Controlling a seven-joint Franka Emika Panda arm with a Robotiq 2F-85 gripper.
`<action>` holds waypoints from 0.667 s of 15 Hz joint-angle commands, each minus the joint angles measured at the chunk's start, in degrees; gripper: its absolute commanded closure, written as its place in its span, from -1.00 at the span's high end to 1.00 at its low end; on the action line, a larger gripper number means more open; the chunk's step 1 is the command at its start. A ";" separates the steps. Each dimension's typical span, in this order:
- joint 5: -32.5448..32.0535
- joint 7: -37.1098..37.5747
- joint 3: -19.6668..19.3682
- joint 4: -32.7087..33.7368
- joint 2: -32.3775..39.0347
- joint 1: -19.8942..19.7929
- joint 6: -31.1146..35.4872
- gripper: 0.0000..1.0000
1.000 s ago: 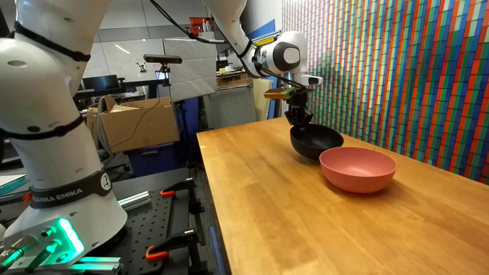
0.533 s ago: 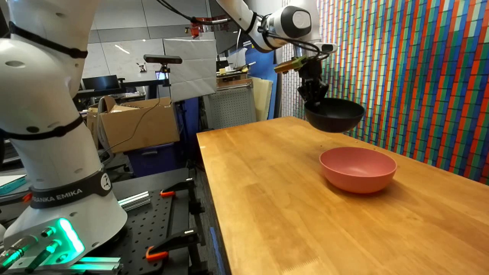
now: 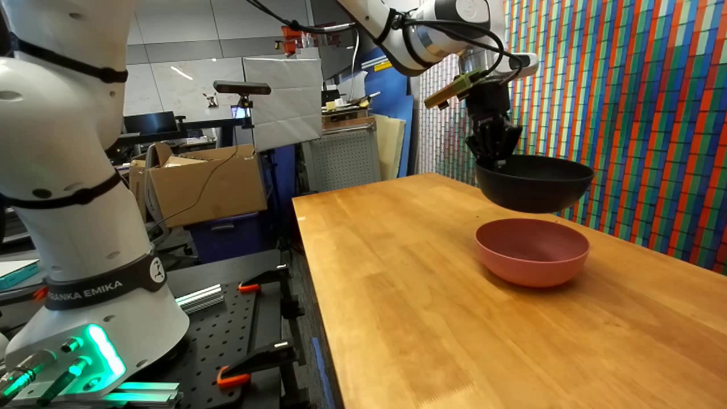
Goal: Put the black bowl in the peach bowl
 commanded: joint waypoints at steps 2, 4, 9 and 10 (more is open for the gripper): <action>-4.88 4.21 -1.17 -6.62 -0.30 -0.20 6.42 -0.97; -5.94 6.24 -1.36 -8.60 0.22 0.29 9.44 -0.97; -8.94 11.65 -2.74 -9.38 2.73 1.92 15.24 -0.39; -9.33 12.49 -3.11 -8.76 3.02 2.11 15.71 -0.36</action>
